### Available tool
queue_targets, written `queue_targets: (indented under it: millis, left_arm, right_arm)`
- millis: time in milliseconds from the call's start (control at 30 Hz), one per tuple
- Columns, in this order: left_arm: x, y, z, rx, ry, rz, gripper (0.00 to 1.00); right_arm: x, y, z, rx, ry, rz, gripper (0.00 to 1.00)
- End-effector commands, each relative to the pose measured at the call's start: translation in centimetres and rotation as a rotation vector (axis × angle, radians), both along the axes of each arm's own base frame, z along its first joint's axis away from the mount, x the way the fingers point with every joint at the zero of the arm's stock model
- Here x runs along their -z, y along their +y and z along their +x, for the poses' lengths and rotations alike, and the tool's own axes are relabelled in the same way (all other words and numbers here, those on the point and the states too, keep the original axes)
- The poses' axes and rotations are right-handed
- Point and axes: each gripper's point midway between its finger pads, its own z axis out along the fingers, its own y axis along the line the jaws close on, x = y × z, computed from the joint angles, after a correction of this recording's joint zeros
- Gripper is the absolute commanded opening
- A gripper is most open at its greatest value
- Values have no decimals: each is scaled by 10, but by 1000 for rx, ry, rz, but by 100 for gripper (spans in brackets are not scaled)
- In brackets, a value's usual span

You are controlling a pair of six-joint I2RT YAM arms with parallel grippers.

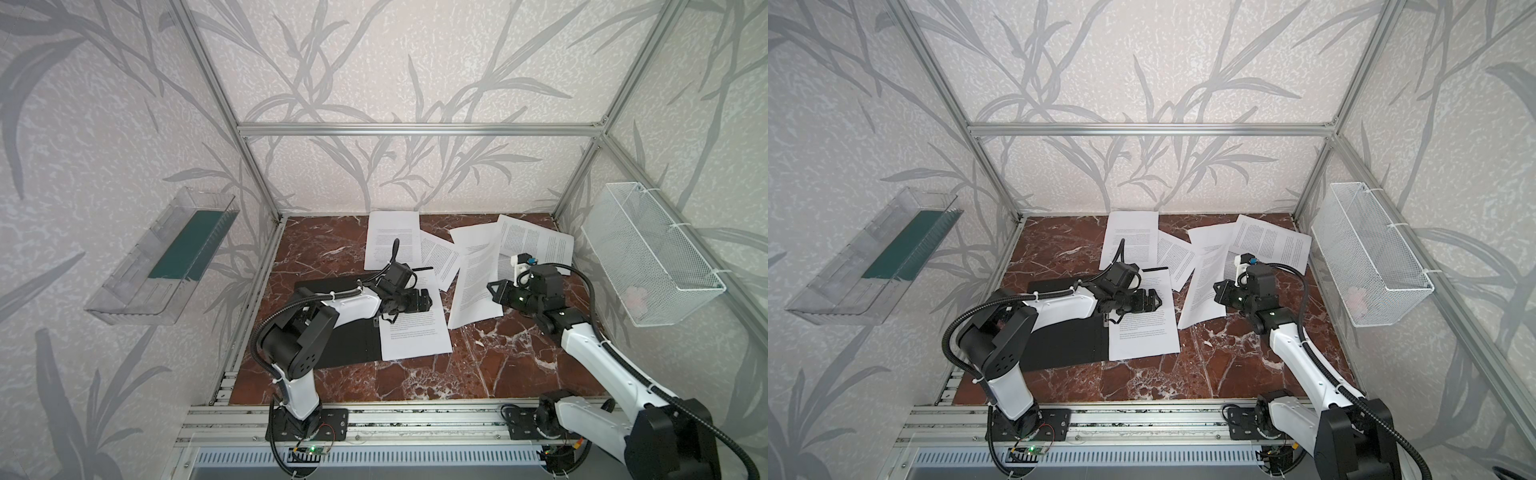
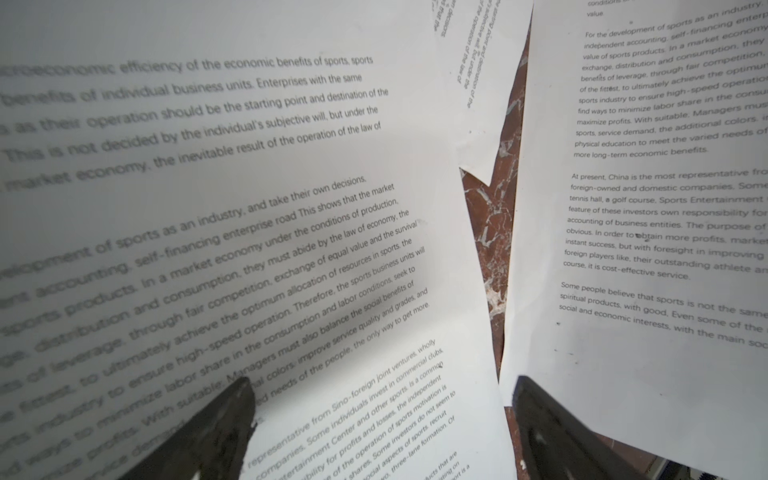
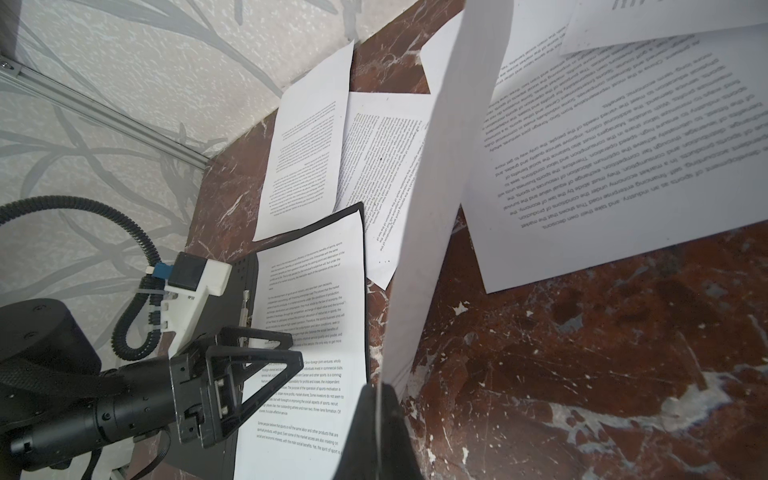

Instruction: Put the files into the folder

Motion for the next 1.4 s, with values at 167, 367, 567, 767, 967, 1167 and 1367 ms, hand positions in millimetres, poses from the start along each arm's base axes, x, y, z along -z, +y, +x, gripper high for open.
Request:
queue_targets:
  millis: [167,367,567,767,967,1167,1367]
  left_arm:
    - [8,8,22,-26,23,26,97]
    - [-4,9,33,-22,19,-7,97]
    - [-71,-6,30,26,-64,-142,97]
    - [-147,15,-1,-14,-222,-217,97]
    - [-189,69,-52,-88,-358,-199,98]
    - [-226,111,-96,-100,-460,-164,99]
    - [-231,144,-124,-91,-495,-49,99]
  right_arm:
    - [-14,5,5,-24,-38,5,0]
    - [-14,4,4,-18,-39,-2,0]
    - [-18,4,3,-25,-51,-14,0]
    - [-45,-2,-2,-17,-123,-102,0]
    - [-94,38,-9,-127,-209,-262,0]
    - [-121,154,-24,-386,-236,-222,0]
    - [-148,231,-48,-556,-250,-30,0]
